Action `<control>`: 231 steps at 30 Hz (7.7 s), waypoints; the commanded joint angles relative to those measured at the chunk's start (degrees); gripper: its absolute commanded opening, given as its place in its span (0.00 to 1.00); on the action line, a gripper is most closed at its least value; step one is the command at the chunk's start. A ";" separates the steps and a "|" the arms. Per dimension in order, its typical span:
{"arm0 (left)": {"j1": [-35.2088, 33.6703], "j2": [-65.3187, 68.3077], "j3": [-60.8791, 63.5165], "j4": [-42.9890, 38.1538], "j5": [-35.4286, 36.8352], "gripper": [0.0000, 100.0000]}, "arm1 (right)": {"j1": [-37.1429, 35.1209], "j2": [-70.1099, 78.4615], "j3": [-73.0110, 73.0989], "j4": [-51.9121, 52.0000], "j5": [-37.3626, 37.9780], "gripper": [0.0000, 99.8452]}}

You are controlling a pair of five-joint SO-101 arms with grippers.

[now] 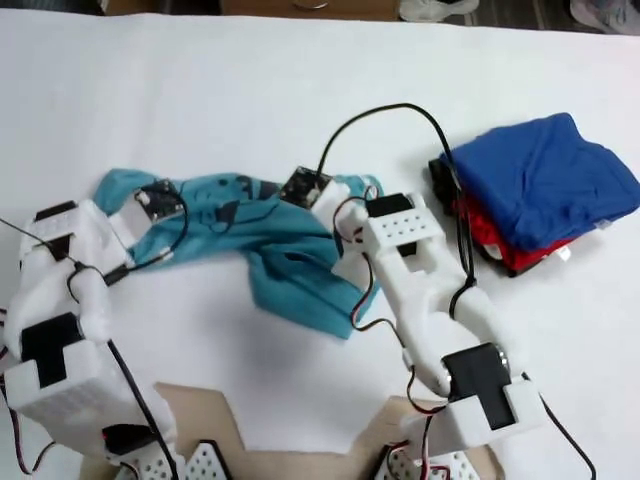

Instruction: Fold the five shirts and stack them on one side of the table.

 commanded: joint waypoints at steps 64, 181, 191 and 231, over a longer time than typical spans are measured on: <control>-3.43 -29.10 0.13 12.13 -0.44 0.02 | -12.09 11.21 -12.92 -2.15 -1.41 0.04; -3.34 -29.36 0.04 11.87 -0.44 0.02 | -2.86 18.15 -59.43 25.80 0.35 0.02; -0.18 -29.45 -12.70 19.69 5.36 0.02 | -6.02 8.31 -66.20 31.78 0.44 0.02; 0.44 -29.10 -8.22 19.87 3.34 0.02 | -9.01 45.85 -70.42 24.22 0.09 0.17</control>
